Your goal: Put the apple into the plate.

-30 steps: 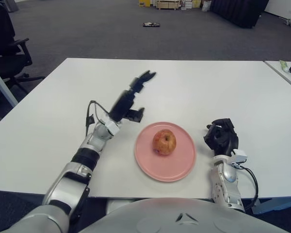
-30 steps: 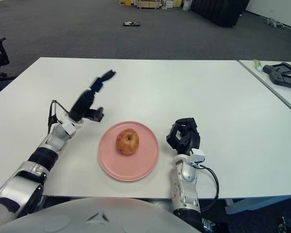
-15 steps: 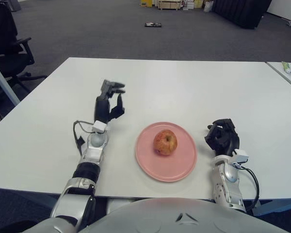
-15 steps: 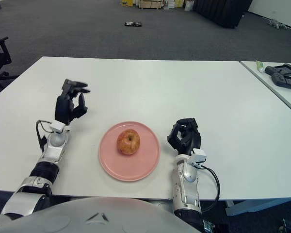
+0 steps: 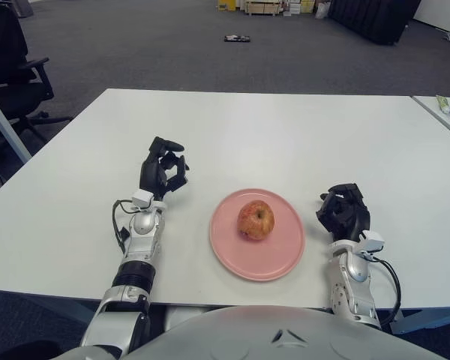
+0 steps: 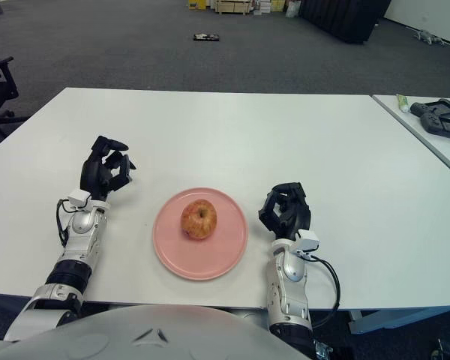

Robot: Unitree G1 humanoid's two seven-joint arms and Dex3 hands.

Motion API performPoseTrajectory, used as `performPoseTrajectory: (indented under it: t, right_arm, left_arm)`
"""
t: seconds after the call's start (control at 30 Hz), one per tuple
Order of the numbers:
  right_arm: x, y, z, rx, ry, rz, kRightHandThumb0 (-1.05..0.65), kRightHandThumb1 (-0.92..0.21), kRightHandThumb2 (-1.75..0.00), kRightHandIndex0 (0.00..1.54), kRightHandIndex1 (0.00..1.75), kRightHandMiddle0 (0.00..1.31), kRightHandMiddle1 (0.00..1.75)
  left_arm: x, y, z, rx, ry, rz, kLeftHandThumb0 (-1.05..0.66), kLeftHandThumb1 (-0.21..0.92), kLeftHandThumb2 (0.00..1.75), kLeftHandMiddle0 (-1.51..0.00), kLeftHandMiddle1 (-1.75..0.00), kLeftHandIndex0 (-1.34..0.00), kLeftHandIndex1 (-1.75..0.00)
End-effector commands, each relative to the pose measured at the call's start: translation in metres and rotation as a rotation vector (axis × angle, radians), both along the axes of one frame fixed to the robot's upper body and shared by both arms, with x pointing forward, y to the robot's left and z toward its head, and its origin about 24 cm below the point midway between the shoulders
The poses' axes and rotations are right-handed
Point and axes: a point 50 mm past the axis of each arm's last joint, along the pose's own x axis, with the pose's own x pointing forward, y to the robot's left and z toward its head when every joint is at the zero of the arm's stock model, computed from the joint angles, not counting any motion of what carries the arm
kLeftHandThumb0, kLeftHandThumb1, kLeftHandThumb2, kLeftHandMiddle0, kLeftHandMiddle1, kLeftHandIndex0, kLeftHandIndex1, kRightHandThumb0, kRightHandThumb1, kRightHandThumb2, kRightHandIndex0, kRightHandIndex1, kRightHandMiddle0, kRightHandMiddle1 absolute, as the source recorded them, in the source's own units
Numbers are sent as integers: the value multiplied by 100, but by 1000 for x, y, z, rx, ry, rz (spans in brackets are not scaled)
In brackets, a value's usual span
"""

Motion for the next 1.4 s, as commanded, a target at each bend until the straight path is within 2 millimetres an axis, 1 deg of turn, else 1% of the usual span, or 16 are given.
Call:
performPoseTrajectory:
  t: [0.0,0.17,0.33,0.67,0.8,0.97,1.27,1.37]
  right_arm:
    - [-3,8,-9,64,41,-15,-42,-50,-109,108,175,47,175]
    - [-4,8,-9,66,41,-17,-42,-51,-109,109,175,46,175]
    - [-4,8,-9,66,42,-21,-42,-51,-108,109,175,46,175]
    - [-4,8,-10,54,44,-18,-42,-51,-109,110,175,47,175]
    - [-4,8,-10,47,44,-12,-42,-50,-109,110,175,47,175]
    - [-4,9,-10,50,46,-8,-42,-51,-109,110,175,47,175]
    - [-4,10,-10,49,48,-9,-42,-51,-109,109,175,47,175]
    - [-4,11,-9,51,49,-8,-42,-50,-109,109,175,47,175]
  left_arm:
    - [-4,4,-9,-13,59,27,-43,48,113,-85,-175,-48,-175]
    - [-8,4,-16,-52,102,27,-43,48,113,-84,-175,-48,-175]
    - [-13,2,-23,-58,140,24,-43,48,113,-87,-175,-48,-175]
    - [-19,-2,-31,-67,189,8,-43,48,112,-92,-175,-48,-175]
    - [-24,-11,-38,-75,218,11,-43,48,112,-92,-175,-48,-175]
    - [-27,-16,-45,-51,257,35,-42,49,111,-91,-175,-47,-175]
    - [-29,-18,-48,-69,269,58,-42,50,110,-90,-175,-47,-175]
    - [-29,-17,-48,-74,264,65,-43,49,112,-93,-175,-48,-175]
